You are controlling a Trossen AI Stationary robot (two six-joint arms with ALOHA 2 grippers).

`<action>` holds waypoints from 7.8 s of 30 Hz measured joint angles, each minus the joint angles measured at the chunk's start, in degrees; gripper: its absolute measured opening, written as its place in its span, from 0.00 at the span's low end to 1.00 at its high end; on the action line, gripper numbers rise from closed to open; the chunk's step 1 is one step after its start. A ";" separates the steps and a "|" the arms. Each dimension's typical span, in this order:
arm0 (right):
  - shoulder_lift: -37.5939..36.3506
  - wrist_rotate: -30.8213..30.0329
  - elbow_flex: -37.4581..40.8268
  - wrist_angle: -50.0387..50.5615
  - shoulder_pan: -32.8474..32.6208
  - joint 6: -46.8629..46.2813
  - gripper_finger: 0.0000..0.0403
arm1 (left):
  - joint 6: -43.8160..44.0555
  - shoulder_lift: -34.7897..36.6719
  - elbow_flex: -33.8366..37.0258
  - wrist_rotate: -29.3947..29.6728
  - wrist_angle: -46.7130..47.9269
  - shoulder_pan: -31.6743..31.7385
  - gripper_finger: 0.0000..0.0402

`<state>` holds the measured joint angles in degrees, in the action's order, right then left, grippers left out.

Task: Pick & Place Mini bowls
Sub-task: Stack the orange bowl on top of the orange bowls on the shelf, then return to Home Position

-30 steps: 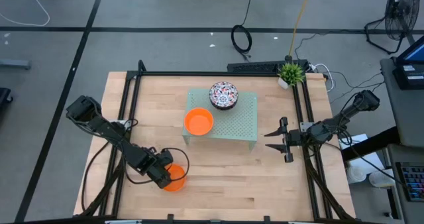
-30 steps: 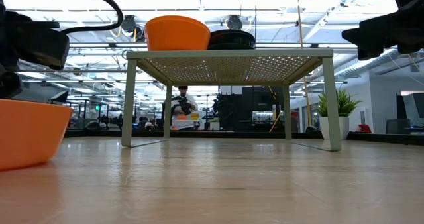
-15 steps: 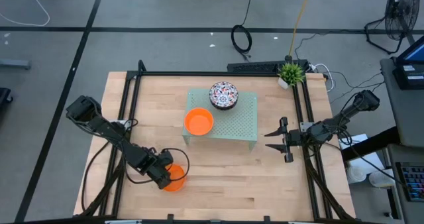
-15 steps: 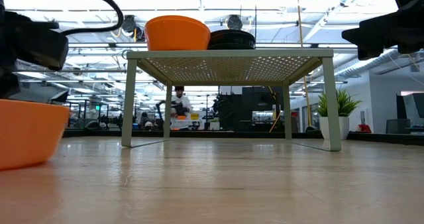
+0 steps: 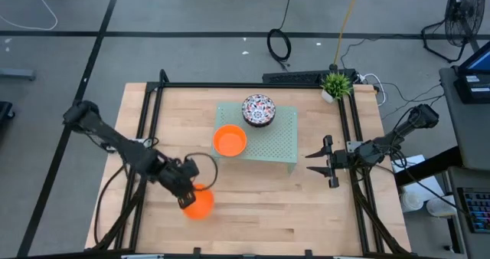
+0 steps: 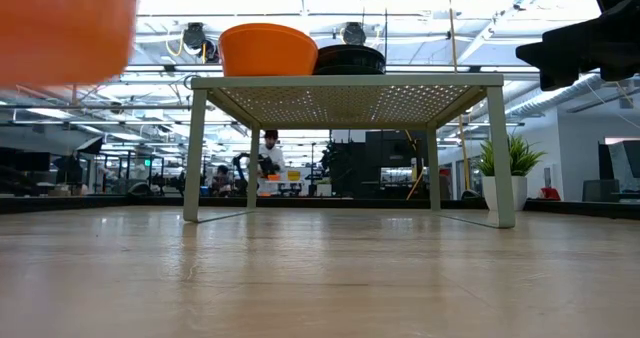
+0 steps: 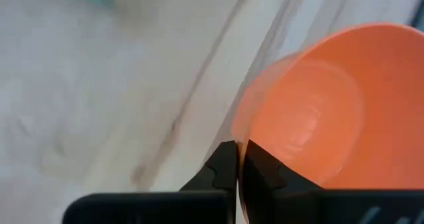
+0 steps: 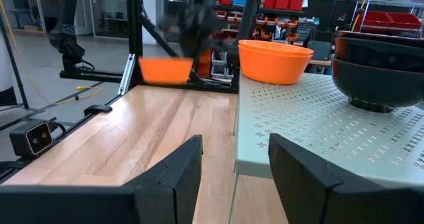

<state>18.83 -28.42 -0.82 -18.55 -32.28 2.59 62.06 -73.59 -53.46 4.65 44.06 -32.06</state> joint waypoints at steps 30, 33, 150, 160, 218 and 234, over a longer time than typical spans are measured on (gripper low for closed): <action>-0.02 0.00 0.00 0.00 0.00 0.00 0.40 | -24.83 -17.07 -38.26 -0.54 23.58 38.94 0.01; -0.01 -0.02 -0.01 0.00 -0.02 0.00 0.40 | -25.91 -18.04 -38.26 -0.42 23.85 39.35 0.02; 0.00 0.00 0.00 0.00 0.00 0.00 0.40 | -63.27 66.76 52.62 -4.23 -49.89 26.54 0.13; -0.02 0.00 -0.02 0.00 0.00 0.00 0.40 | -63.27 66.76 52.62 -4.29 -49.88 26.55 0.13; -0.01 -0.01 0.00 0.00 -0.01 0.00 0.40 | -63.30 66.75 52.55 -4.27 -49.88 26.55 0.13; 0.00 -0.01 -0.01 0.00 -0.01 0.00 0.40 | -63.30 66.76 52.55 -4.27 -49.87 26.54 0.13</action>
<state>18.83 -28.44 -0.83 -18.55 -32.28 2.59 -1.23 -6.83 -0.91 0.38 -5.81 -5.52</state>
